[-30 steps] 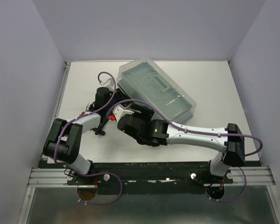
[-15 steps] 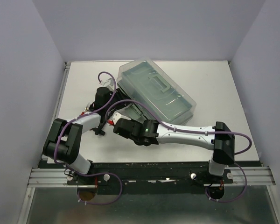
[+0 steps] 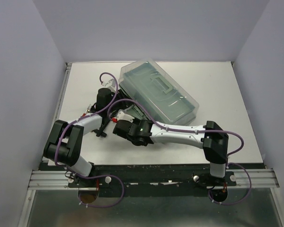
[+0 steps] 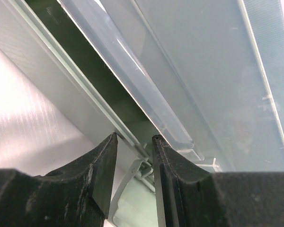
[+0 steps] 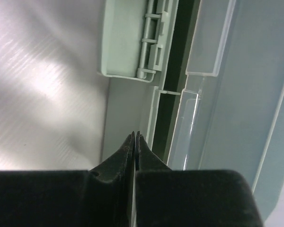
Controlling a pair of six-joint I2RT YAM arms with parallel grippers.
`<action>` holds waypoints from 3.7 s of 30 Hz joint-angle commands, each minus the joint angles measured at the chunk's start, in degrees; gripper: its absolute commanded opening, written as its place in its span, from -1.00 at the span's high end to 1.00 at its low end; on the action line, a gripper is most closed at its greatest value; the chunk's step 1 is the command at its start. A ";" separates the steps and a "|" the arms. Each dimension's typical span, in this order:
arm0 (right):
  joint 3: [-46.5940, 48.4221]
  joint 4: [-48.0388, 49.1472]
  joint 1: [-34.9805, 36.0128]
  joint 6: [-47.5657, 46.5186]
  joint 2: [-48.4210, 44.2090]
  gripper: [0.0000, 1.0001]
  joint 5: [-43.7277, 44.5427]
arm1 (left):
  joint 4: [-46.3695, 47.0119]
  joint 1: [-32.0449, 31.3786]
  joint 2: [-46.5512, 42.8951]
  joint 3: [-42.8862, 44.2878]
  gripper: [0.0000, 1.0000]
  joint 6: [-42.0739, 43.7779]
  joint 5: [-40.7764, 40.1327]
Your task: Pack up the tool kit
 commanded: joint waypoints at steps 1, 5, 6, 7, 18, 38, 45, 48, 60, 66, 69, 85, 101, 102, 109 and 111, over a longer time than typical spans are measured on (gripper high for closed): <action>-0.29 1.98 0.07 -0.59 0.92 0.82 7.17 | -6.08 0.12 1.76 -0.12 0.11 3.42 -3.42; -2.22 3.65 -0.02 -2.95 -0.66 0.82 8.84 | -6.08 0.03 2.02 -0.03 0.11 3.43 -3.51; -2.66 4.09 0.06 -3.23 -0.75 0.82 9.10 | -5.99 0.03 2.11 -0.03 0.12 3.34 -3.34; -3.36 4.62 -0.02 -3.49 -0.93 0.82 9.46 | -5.90 0.03 2.28 -0.03 0.12 3.25 -3.33; -8.20 8.40 -0.99 -4.11 0.56 0.92 15.43 | -5.72 0.12 2.55 0.23 0.12 3.16 -2.90; -9.52 17.01 -1.87 -15.27 -3.83 0.93 23.52 | -5.64 0.03 4.39 0.32 0.12 3.86 -3.33; -9.87 21.66 -2.92 -21.50 -8.31 0.94 25.37 | -6.25 0.03 4.39 0.41 0.12 4.30 -3.42; -9.52 23.87 -3.36 -24.67 -9.80 0.94 25.72 | -6.16 0.03 4.39 0.41 0.13 4.30 -3.86; -8.91 29.84 -9.33 -31.00 -12.88 0.94 25.37 | -6.34 0.03 4.57 0.41 0.13 4.39 -4.04; -8.99 30.90 -12.06 -32.24 -15.25 0.93 23.17 | -6.34 0.03 4.57 0.50 0.14 4.39 -4.12; -8.82 30.90 -13.73 -32.32 -16.22 0.92 22.03 | -6.34 0.03 4.66 0.67 0.14 4.48 -4.12; -4.69 18.34 -26.03 -18.18 -24.30 0.90 1.39 | -7.39 0.03 4.83 1.73 0.14 5.36 -4.39; -2.05 12.80 -45.01 -6.32 -24.48 0.88 -26.21 | -8.80 0.03 4.39 2.96 0.14 6.94 -4.21; -1.70 12.80 -45.89 -5.87 -24.40 0.87 -27.79 | -8.97 0.03 4.31 3.04 0.14 7.11 -4.21; 1.46 11.22 -47.92 -3.06 -25.54 0.63 -37.56 | -9.85 0.03 3.78 3.75 0.14 7.73 -4.39; 2.52 10.60 -47.92 -2.18 -26.33 0.56 -37.48 | -10.12 -0.06 3.78 4.10 0.14 7.91 -4.39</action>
